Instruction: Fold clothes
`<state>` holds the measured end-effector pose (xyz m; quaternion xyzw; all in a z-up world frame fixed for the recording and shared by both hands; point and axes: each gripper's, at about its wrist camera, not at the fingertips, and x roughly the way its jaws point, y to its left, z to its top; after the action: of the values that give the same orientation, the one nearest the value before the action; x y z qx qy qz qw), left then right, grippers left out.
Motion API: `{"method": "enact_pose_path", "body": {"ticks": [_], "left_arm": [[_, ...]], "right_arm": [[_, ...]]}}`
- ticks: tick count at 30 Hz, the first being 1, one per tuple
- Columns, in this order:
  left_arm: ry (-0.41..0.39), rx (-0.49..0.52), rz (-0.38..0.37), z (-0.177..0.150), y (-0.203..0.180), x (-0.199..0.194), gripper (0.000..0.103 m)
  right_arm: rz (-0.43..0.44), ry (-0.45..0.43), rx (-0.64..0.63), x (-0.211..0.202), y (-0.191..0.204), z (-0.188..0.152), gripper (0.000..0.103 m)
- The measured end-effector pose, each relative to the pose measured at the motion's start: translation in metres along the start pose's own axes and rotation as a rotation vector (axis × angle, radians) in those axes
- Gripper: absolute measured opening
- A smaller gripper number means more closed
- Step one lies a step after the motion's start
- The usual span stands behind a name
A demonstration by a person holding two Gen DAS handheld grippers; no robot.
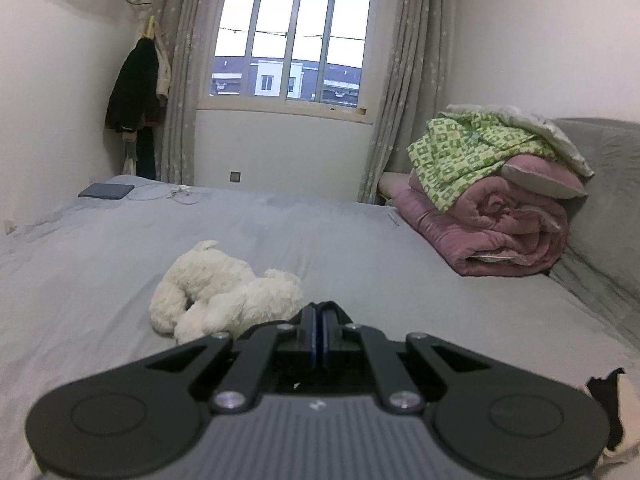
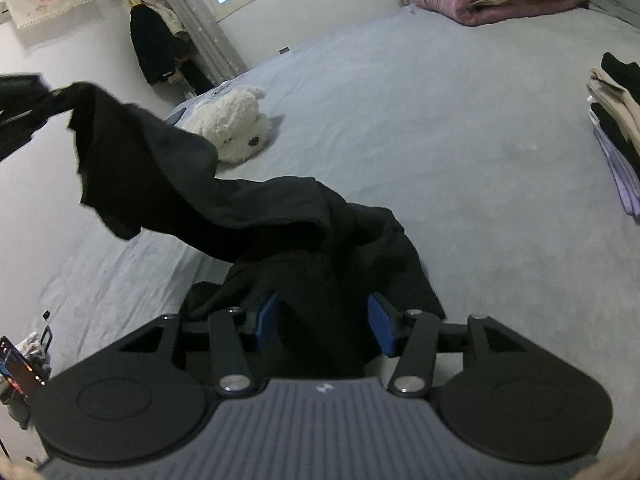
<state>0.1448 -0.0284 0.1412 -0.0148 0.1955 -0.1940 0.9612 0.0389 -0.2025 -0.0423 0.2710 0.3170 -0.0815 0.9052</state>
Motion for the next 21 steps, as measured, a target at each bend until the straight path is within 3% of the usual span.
{"method": "enact_pose_path", "body": {"ticks": [11, 16, 19, 21], "left_arm": [[0.064, -0.024, 0.06, 0.0, -0.012, 0.071, 0.003], [0.14, -0.046, 0.076, -0.013, -0.011, 0.085, 0.004], [0.185, -0.025, 0.082, -0.027, -0.013, 0.086, 0.012], [0.211, -0.007, 0.085, -0.036, -0.015, 0.086, 0.032]], "right_arm": [[0.036, 0.002, 0.06, -0.001, -0.012, 0.005, 0.053], [0.024, 0.012, 0.064, -0.004, -0.016, 0.008, 0.053], [0.012, 0.015, 0.078, -0.006, -0.02, 0.009, 0.053], [0.004, 0.017, 0.088, -0.008, -0.022, 0.01, 0.053]]}}
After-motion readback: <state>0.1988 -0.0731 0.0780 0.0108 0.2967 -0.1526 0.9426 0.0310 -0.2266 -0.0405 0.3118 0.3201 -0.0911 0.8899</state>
